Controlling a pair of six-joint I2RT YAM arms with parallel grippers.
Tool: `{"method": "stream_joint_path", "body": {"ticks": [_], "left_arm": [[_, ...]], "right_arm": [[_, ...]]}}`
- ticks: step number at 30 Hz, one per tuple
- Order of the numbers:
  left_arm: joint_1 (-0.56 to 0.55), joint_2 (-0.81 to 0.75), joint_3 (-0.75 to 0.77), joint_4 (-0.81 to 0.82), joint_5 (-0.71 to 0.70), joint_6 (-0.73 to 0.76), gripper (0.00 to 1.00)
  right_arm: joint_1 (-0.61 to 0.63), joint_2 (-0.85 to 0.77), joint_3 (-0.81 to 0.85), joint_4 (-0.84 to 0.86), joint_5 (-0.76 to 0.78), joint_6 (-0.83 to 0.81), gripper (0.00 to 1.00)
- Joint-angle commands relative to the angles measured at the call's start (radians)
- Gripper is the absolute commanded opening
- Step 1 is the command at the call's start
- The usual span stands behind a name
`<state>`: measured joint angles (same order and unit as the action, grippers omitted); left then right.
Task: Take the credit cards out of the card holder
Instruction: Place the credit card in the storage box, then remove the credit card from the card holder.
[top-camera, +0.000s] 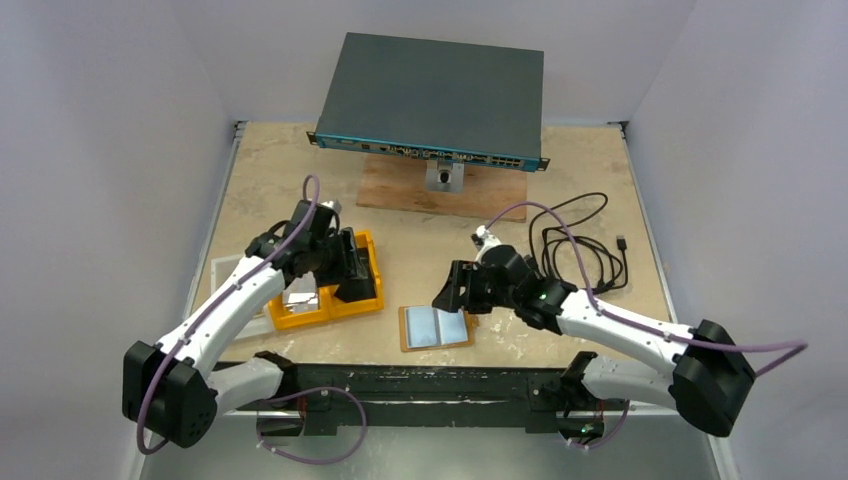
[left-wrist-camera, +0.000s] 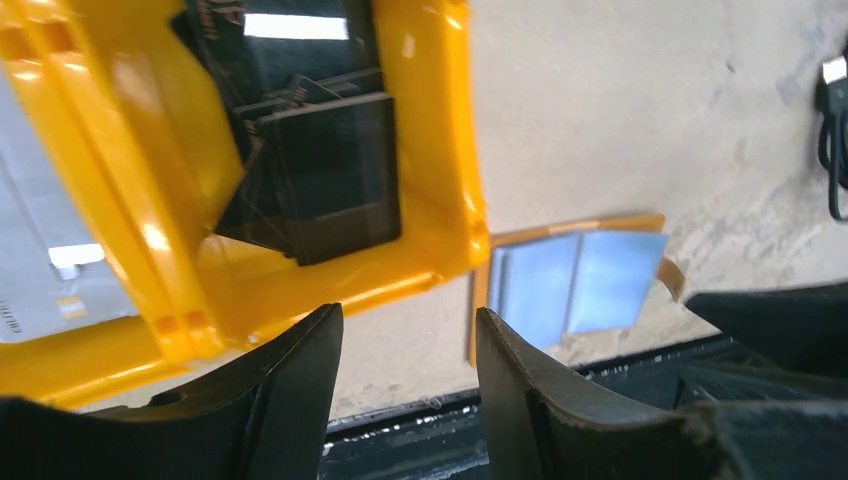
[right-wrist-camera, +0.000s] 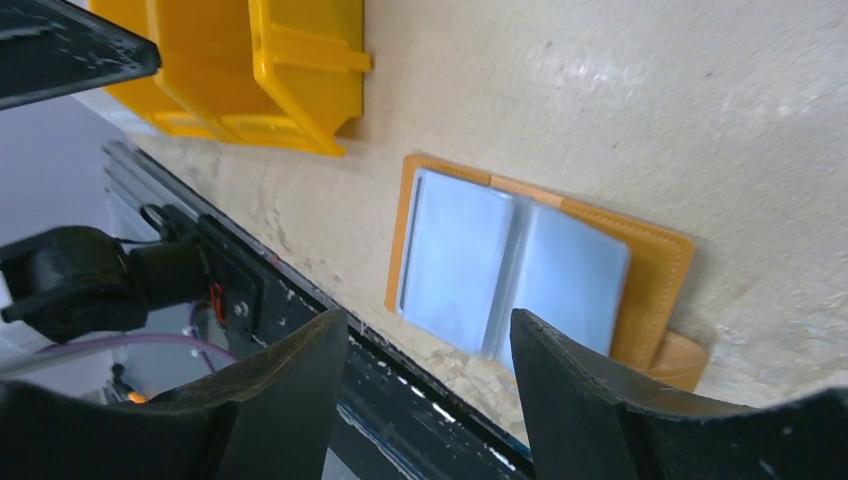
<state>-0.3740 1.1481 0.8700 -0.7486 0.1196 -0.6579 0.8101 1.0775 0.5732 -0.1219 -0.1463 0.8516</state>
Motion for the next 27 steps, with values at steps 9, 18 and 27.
{"method": "stream_joint_path", "body": {"ticks": [9,18,27], "left_arm": [[-0.186,-0.119,-0.066,0.032,0.055,-0.075,0.51],[-0.186,-0.183,-0.137,0.038,0.077,-0.078,0.51],[-0.186,-0.172,-0.164,0.07,0.107,-0.08,0.51]], "right_arm": [[0.246,0.313,0.202,-0.104,0.306,0.037,0.55],[0.329,0.484,0.327,-0.206,0.412,0.049,0.53],[0.353,0.574,0.381,-0.284,0.474,0.059,0.51]]}}
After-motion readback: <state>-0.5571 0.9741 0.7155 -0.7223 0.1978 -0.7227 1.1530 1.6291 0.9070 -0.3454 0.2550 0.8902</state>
